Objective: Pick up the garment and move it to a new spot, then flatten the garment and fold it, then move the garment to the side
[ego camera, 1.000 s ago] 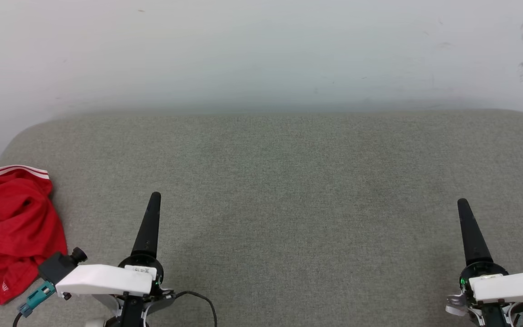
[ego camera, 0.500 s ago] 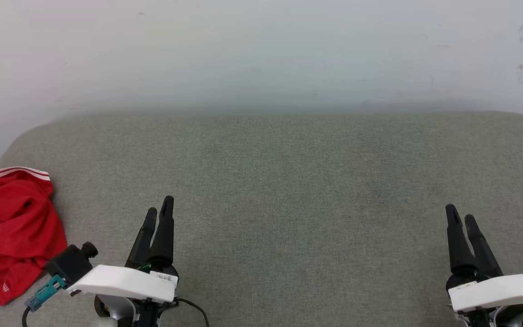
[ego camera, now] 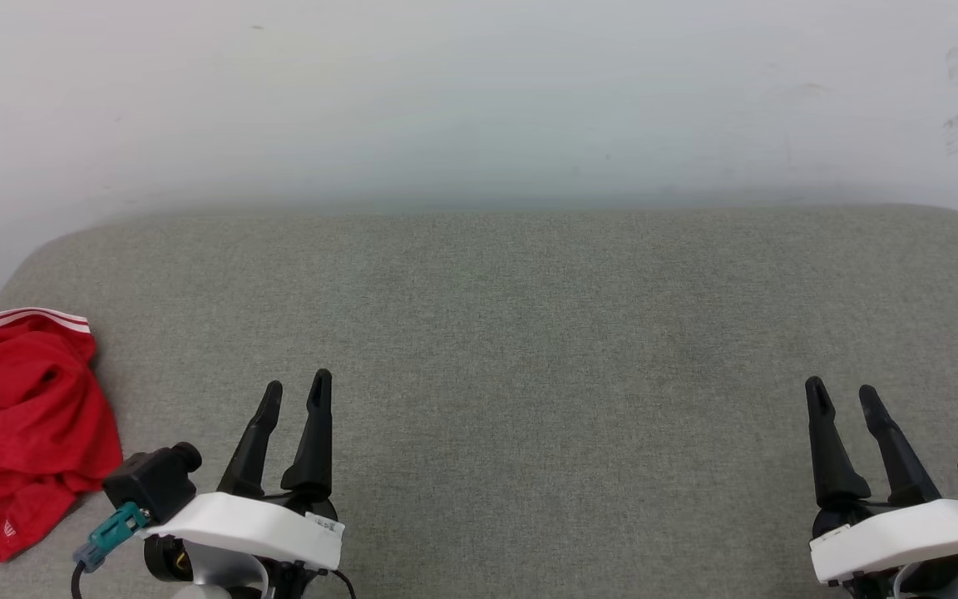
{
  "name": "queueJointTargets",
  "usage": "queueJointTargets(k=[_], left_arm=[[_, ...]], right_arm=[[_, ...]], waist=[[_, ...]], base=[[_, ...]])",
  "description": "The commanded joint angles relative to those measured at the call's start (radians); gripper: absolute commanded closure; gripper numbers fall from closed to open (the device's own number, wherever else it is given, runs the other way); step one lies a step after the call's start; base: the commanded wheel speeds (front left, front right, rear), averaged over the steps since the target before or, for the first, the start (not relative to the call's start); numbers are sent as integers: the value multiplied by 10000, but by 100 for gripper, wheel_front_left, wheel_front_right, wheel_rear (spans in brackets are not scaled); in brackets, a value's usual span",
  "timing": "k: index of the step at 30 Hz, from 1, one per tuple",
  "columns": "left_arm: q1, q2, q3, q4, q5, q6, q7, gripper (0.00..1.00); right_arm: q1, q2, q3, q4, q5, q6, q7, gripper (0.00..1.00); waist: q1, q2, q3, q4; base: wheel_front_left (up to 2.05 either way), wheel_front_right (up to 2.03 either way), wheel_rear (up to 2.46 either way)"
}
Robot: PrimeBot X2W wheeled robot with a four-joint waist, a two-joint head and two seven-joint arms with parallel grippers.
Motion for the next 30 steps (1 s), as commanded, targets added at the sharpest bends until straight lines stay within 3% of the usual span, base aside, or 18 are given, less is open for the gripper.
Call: queueJointTargets(k=[1,13,30], left_arm=[[-45,49,-12,-129,307,-16,-93,0],[22,96,-30,-138,2522,111,-421,0],[85,96,-116,61,3977,287,-796,0]], right_arm=[[-33,-13,9,-171,-289,0,0,0],[138,-11,-33,-527,-1967,0,236,0],[273,-11,-112,-723,-3197,-1,350,0]], waist=[[0,0,1,1],[0,0,-16,7],[0,0,-34,0]], base=[[0,0,0],[0,0,0],[0,0,0]])
